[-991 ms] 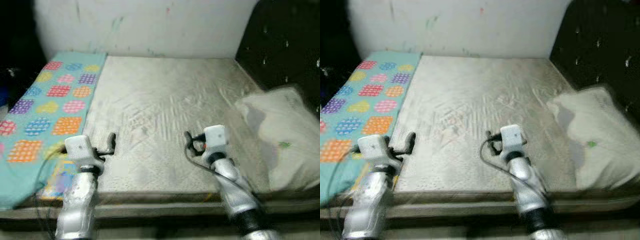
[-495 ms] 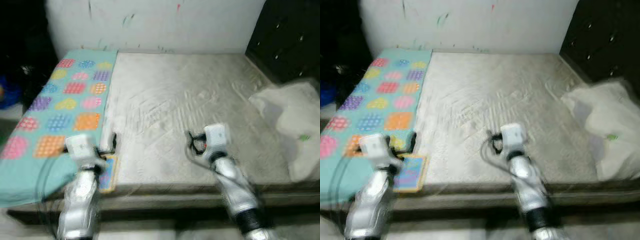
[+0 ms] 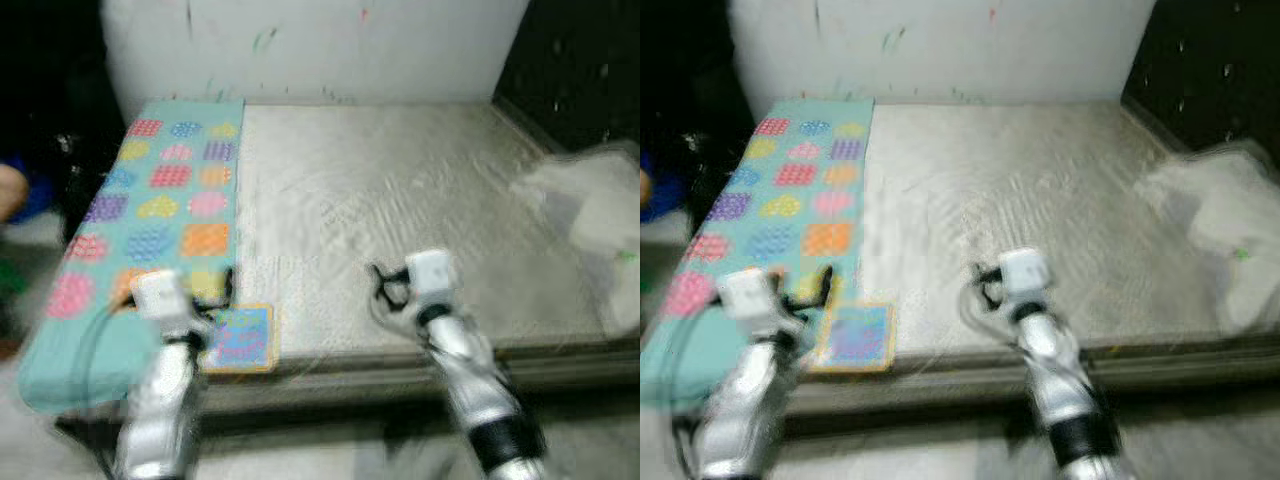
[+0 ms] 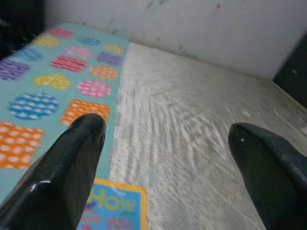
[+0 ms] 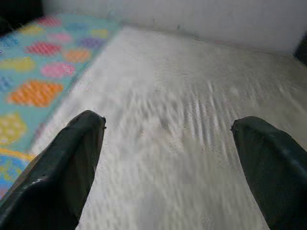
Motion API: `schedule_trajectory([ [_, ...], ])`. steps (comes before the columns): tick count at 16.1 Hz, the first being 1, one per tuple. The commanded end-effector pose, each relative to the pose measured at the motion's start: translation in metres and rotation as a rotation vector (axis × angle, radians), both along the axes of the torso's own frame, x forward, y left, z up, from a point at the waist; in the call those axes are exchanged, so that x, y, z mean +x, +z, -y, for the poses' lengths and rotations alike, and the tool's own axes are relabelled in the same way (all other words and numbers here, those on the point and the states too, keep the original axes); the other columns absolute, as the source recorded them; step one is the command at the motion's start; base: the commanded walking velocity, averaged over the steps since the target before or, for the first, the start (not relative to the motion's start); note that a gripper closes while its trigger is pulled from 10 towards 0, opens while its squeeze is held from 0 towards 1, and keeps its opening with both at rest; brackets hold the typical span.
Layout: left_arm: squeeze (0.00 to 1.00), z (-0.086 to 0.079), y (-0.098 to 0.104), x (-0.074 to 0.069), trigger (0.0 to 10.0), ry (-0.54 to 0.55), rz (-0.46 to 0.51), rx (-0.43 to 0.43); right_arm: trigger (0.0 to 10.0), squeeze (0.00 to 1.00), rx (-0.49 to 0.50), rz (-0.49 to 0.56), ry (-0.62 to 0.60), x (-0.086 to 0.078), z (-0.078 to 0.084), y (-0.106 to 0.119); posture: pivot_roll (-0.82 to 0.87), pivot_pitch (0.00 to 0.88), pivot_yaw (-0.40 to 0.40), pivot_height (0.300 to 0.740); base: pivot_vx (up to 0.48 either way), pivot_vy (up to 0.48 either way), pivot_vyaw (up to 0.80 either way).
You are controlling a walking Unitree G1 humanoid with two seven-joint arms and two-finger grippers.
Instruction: Clean up the room
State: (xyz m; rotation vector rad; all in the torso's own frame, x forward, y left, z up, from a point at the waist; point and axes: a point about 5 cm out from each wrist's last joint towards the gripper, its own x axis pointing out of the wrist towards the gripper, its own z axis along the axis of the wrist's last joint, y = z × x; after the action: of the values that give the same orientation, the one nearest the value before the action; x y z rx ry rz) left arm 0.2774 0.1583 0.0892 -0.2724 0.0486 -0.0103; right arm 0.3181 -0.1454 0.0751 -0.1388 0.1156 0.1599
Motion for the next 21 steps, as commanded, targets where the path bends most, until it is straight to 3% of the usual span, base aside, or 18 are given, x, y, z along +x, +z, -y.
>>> schedule_trajectory([
  [1,0.0,-0.0003,0.0032,0.0004,10.0,-0.018,0.022,0.003,10.0,0.0,0.003,0.015,0.004,0.0041,-0.0023,0.0061,-0.12,0.0,-0.025,0.74,0.0,0.0,0.0],
  [21,0.0,0.0003,0.0013,-0.0005,10.0,-0.03,-0.001,0.01,10.0,0.0,0.008,0.001,0.008,0.0036,-0.0039,0.0048,-0.12,0.0,-0.027,0.74,0.284,0.0,0.0],
])
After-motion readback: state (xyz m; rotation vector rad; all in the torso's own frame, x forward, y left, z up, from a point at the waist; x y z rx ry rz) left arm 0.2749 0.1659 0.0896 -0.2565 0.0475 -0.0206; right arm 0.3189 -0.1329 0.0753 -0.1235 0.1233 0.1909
